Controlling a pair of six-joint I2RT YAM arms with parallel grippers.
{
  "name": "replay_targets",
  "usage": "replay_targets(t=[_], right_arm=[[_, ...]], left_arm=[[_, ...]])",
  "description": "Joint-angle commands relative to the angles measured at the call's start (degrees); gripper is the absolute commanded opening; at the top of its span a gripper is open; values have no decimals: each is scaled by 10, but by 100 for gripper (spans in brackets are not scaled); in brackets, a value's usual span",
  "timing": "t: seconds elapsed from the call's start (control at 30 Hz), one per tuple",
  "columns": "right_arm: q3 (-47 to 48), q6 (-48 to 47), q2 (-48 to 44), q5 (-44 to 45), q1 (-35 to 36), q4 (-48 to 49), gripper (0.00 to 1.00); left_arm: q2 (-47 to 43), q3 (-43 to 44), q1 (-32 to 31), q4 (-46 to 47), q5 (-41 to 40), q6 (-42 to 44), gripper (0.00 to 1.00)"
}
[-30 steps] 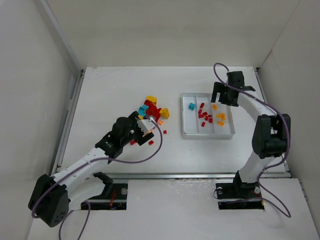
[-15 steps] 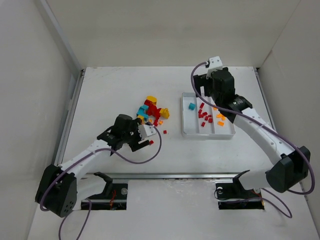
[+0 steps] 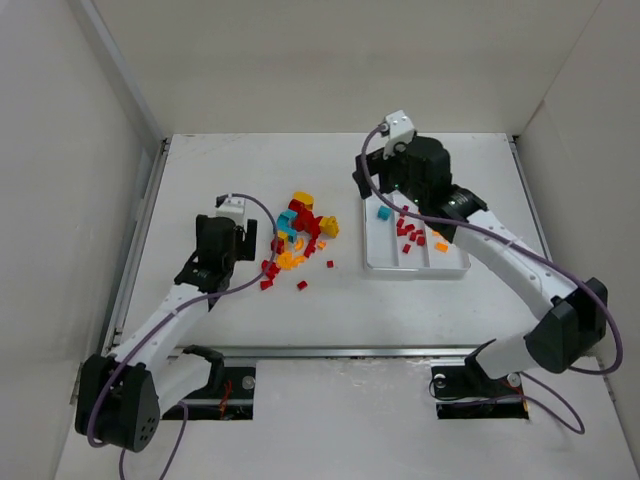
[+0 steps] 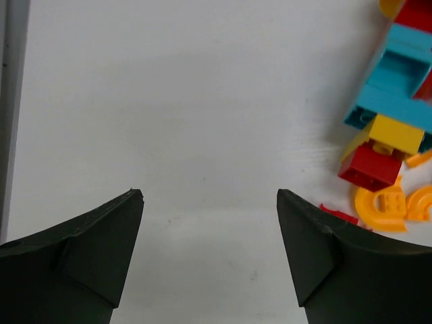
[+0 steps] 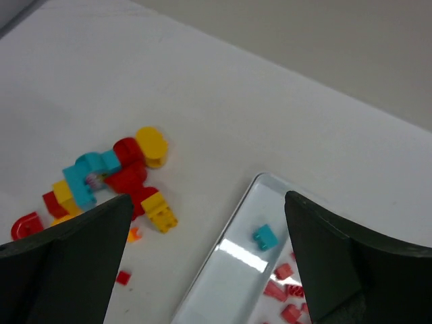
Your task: Sort the legos into containers by color
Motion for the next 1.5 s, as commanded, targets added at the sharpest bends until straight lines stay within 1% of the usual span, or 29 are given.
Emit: replay_targets(t=[0.0, 0.03, 0.07, 0.1, 0.17, 0.23, 0.3, 0.33, 0.37, 0.43, 0.5, 0.63, 0.77, 0.83, 0.93, 1.07, 1.1, 1.17, 1.27, 1.3, 1.33, 1.4, 1.43, 1.47], right_arm=[[26, 49, 49, -1, 73, -67, 98], [40, 56, 87, 28, 88, -96, 89], [47, 81, 104, 46, 97, -125, 83], [47, 98, 117, 46, 103, -143, 79], [26, 152, 132, 20, 103, -160, 75], [18, 178, 147, 4, 110, -160, 73], [11, 197, 170, 20, 122, -165, 73], [17, 197, 180, 44, 130, -175, 73], [31, 203, 192, 49, 142, -189, 74], [47, 208, 231, 50, 148, -204, 74], [67, 208, 259, 56, 154, -215, 74], [80, 214, 291, 56, 166, -215, 74], [85, 244, 318, 50, 166, -215, 67], [90, 256, 327, 57, 166, -221, 61], [96, 256, 342, 57, 166, -221, 57], [108, 245, 358, 56, 166, -215, 44], [108, 245, 364, 56, 166, -221, 42], [108, 245, 364, 50, 166, -215, 42], [108, 245, 364, 50, 166, -215, 36], [108, 245, 364, 50, 166, -215, 33], [108, 245, 369, 44, 166, -215, 26], [108, 245, 369, 44, 166, -215, 17], [108, 245, 363, 44, 166, -215, 9], [108, 245, 363, 44, 166, -215, 5]], left_arm=[[-43, -27, 0, 43, -67, -119, 77], [-57, -35, 0, 56, -73, -126, 77], [-66, -43, 0, 63, -78, -139, 77], [-74, -52, 0, 70, -78, -145, 77], [-98, -67, 0, 79, -78, -145, 77], [-122, -82, 0, 90, -72, -154, 77], [-138, -88, 0, 96, -59, -161, 77], [-145, -88, 0, 96, -59, -161, 77], [-157, -94, 0, 101, -50, -166, 77], [-167, -100, 0, 107, -50, -172, 77], [-184, -124, 0, 124, -50, -177, 76], [-206, -130, 0, 130, -43, -177, 76], [-219, -137, 0, 135, -37, -177, 76], [-225, -137, 0, 135, -37, -177, 76], [-225, -137, 0, 135, -37, -177, 76], [-230, -143, 0, 135, -37, -183, 76], [-230, -143, 0, 135, -37, -183, 75], [-230, -143, 0, 135, -37, -183, 75], [-235, -143, 0, 135, -37, -183, 75], [-235, -143, 0, 135, -32, -183, 75], [-235, -143, 0, 135, -32, -183, 75], [-240, -143, 0, 135, -32, -183, 75], [-240, -143, 0, 135, -32, -183, 75], [-240, -143, 0, 135, -32, -183, 75]])
